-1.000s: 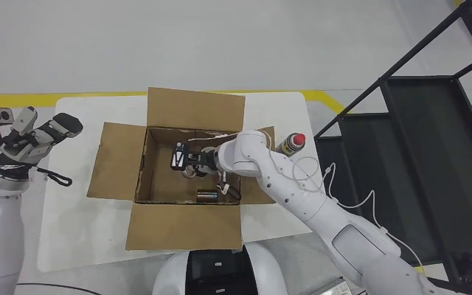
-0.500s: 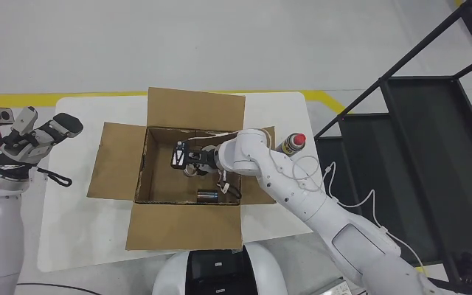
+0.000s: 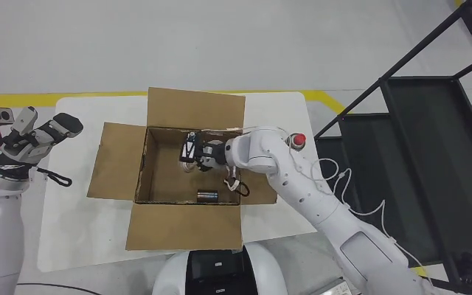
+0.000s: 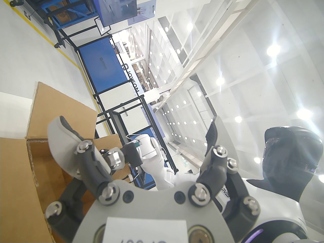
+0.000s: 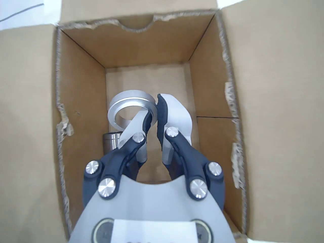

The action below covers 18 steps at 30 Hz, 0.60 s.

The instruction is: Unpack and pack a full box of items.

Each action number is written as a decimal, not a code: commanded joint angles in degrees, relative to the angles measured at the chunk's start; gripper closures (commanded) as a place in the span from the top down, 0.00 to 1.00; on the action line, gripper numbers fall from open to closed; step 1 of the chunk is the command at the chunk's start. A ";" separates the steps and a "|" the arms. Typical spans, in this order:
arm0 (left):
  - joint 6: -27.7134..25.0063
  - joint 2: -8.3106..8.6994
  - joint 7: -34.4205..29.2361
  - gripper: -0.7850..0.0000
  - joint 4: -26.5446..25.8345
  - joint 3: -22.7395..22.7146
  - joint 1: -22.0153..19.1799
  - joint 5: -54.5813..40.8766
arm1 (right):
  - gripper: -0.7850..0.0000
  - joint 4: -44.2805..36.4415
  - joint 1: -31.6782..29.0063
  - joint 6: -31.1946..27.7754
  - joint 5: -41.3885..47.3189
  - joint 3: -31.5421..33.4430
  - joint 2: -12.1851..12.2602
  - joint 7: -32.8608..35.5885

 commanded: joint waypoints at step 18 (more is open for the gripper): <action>0.00 0.00 0.00 1.00 0.00 0.00 0.00 0.00 | 0.00 -27.62 -40.48 -7.70 10.28 49.93 8.42 -6.14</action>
